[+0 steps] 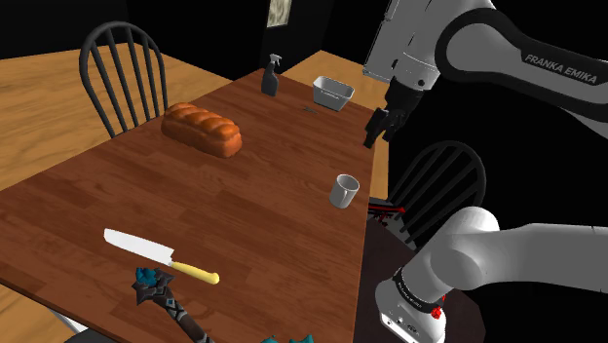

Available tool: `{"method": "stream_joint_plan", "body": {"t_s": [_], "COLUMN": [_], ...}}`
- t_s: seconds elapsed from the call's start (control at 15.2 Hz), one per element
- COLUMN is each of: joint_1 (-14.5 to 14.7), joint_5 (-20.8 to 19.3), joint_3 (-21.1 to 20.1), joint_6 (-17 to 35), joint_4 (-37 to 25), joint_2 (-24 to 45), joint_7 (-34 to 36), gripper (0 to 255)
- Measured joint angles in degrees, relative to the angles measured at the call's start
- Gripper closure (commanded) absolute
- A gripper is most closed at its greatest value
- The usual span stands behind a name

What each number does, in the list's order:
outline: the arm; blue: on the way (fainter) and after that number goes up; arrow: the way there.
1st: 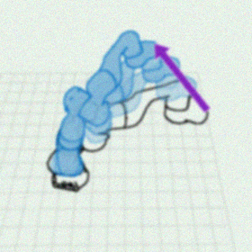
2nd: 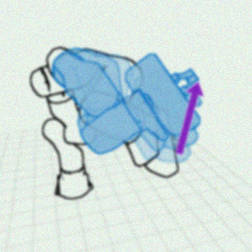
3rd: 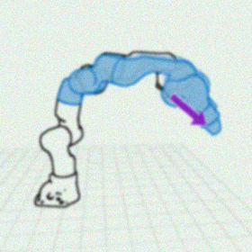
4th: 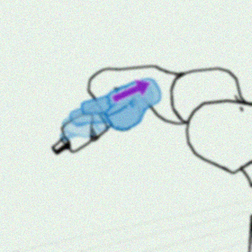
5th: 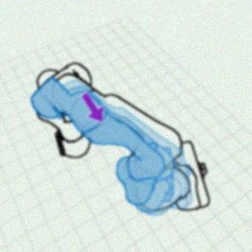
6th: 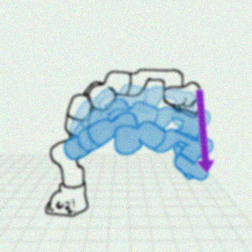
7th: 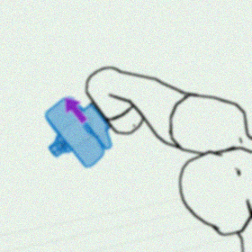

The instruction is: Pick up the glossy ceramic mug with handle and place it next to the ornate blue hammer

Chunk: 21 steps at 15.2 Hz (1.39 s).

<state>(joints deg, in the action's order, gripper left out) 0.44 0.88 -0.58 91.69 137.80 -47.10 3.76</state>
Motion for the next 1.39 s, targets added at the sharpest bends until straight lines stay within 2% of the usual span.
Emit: {"method": "stream_joint_plan", "body": {"t_s": [0.2,0.79,1.39], "joint_1": [-0.45,-3.69,-6.65], "joint_5": [-0.5,-3.62,-5.47], "joint_3": [0.91,7.25,14.82], "joint_6": [2.03,16.92,33.39], "joint_4": [1.72,10.78,14.29], "joint_2": [0.54,7.65,21.94], "joint_7": [-0.73,-5.51,-11.78], "gripper": [0,0,0]}}
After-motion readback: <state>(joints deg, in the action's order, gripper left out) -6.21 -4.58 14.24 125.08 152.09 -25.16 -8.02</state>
